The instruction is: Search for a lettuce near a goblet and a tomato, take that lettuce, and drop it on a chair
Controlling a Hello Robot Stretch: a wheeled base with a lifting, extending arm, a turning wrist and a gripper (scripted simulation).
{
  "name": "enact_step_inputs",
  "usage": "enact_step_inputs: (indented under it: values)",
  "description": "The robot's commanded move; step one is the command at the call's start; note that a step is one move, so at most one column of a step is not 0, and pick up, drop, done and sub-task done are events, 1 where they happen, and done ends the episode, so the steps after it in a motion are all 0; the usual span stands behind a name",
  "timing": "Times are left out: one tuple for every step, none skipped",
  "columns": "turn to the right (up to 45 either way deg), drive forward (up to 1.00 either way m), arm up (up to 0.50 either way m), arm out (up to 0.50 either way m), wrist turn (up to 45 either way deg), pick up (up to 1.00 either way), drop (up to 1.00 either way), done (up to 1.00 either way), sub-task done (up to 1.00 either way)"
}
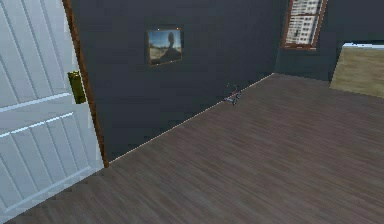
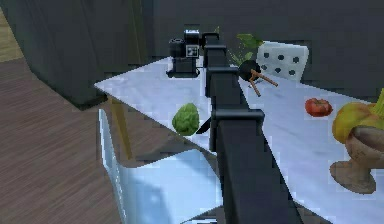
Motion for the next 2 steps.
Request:
enact_step_inputs:
  values:
    - [0.0, 0.00, -0.24, 0.00, 0.0, 0.00, 0.00, 0.00, 0.00]
    - [0.0, 0.00, 0.00, 0.00, 0.0, 1.00, 0.00, 0.00, 0.00]
